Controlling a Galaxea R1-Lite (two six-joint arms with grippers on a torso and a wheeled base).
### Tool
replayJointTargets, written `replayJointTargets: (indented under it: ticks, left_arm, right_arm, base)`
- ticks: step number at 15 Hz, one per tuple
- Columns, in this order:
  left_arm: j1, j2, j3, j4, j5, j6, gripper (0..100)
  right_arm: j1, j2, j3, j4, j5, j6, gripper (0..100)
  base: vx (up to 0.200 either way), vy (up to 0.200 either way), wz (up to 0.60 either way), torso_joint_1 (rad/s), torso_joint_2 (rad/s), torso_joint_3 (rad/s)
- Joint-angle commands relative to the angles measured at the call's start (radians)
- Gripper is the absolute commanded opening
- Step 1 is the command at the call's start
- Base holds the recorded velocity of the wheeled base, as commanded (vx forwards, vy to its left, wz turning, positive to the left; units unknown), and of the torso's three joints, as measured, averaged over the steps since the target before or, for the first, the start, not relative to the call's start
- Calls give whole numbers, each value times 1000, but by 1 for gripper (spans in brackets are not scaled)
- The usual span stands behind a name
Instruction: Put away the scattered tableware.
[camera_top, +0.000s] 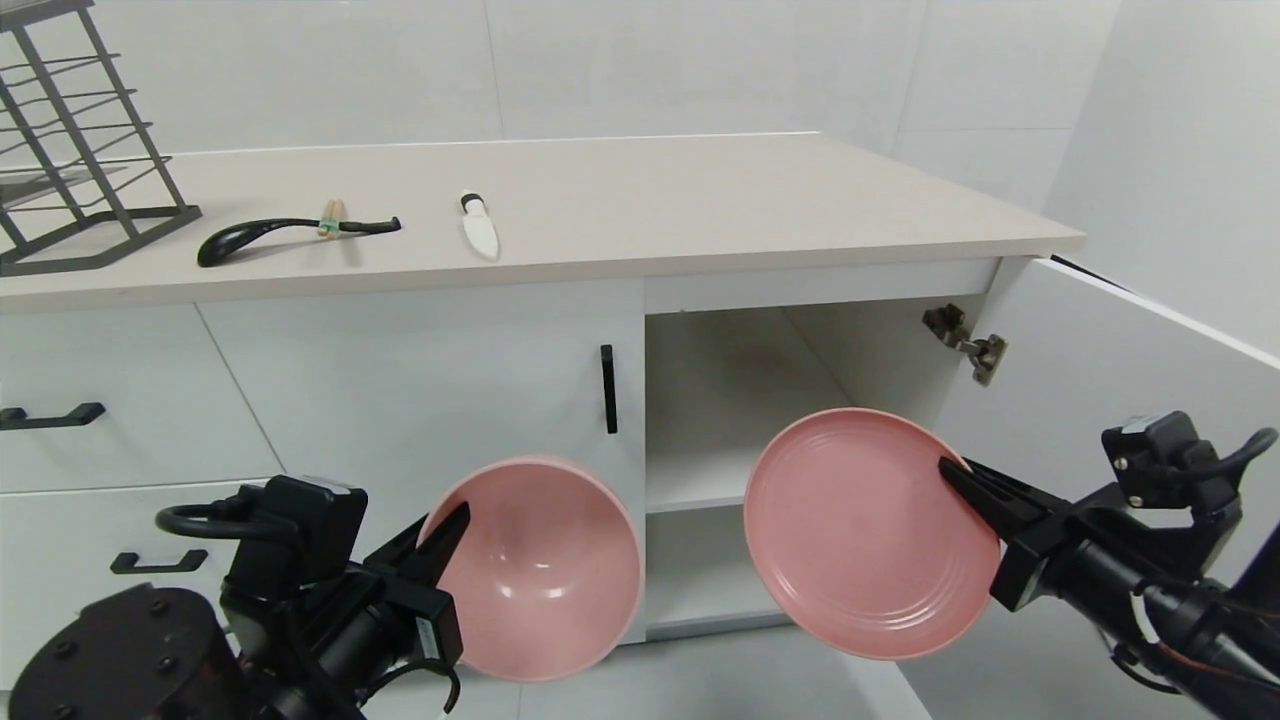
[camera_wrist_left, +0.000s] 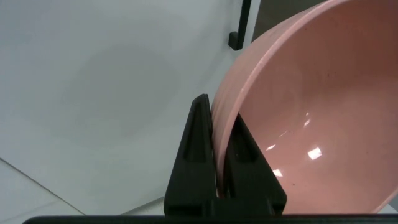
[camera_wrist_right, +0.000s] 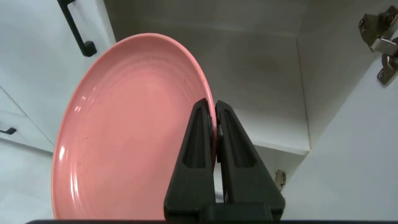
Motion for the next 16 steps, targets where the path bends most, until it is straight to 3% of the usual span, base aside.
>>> replayJointTargets:
  ticks: [1, 4, 9, 11, 16]
  left_arm:
    - [0, 10, 0, -1, 4, 0, 0]
    - [-43, 33, 0, 24, 66, -2, 0]
    - [-51, 36, 0, 19, 66, -13, 0]
    - [-51, 53, 0, 25, 67, -40, 0]
    - [-51, 67, 0, 16, 69, -42, 0]
  right_arm:
    - [0, 30, 1, -1, 0, 3, 0]
    - [2, 51, -1, -1, -1, 6, 0]
    - [3, 79, 2, -1, 0, 8, 0]
    - [8, 88, 4, -1, 0, 6, 0]
    - [-6, 68, 9, -1, 0, 4, 0]
  base:
    - [0, 0, 0, 0, 0, 0]
    - [133, 0, 0, -2, 2, 5]
    - [40, 0, 0, -2, 0, 2]
    - [200, 0, 0, 2, -2, 5]
    - [40, 0, 0, 0, 0, 2]
